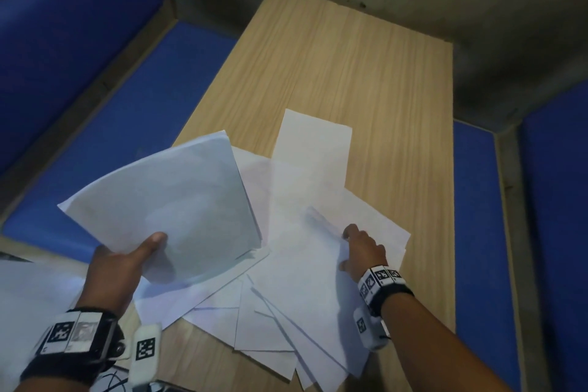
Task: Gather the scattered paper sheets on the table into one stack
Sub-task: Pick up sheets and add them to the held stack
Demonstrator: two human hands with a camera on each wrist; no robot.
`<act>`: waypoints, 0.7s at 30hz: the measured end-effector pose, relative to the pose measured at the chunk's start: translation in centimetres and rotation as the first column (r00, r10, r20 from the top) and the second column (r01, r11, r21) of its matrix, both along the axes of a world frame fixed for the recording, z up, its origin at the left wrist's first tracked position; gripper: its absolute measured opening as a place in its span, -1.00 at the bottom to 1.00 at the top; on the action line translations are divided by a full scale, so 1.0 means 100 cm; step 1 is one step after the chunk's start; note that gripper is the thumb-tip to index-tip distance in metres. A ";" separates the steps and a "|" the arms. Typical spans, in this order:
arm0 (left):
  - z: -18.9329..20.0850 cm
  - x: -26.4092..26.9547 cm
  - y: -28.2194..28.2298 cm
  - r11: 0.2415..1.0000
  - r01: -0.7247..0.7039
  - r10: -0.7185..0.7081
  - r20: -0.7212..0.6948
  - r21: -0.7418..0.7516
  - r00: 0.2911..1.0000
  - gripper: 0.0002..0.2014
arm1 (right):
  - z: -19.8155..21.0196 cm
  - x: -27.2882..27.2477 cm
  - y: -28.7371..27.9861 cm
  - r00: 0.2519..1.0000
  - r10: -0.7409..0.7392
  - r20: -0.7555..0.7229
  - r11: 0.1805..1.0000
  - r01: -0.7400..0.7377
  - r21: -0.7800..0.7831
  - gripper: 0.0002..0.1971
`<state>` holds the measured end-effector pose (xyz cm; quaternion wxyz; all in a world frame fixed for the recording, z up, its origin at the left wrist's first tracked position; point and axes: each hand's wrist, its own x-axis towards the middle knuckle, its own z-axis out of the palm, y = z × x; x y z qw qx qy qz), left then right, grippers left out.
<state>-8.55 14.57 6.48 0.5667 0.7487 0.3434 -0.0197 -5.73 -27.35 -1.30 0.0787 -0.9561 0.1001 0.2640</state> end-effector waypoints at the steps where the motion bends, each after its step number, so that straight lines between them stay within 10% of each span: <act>1: 0.000 0.000 -0.001 1.000 0.003 -0.003 0.001 -0.007 1.000 -0.48 | -0.002 0.000 -0.002 0.999 -0.034 -0.003 0.999 0.034 0.041 -0.31; 7: 0.022 0.010 -0.020 1.000 -0.005 0.006 0.047 -0.023 0.999 -0.69 | 0.024 0.006 -0.016 0.999 0.034 -0.026 0.984 -0.029 0.174 -0.95; 15: -0.001 0.031 -0.025 0.988 0.094 -0.083 0.094 -0.124 0.992 -0.75 | 0.112 0.001 -0.044 0.982 -0.082 0.170 0.854 -0.019 0.521 -0.80; 21: -0.038 0.030 -0.054 0.923 0.270 -0.284 -0.012 -0.274 0.959 -0.38 | 0.140 0.002 -0.035 0.923 -0.343 0.174 0.712 0.135 0.689 -0.73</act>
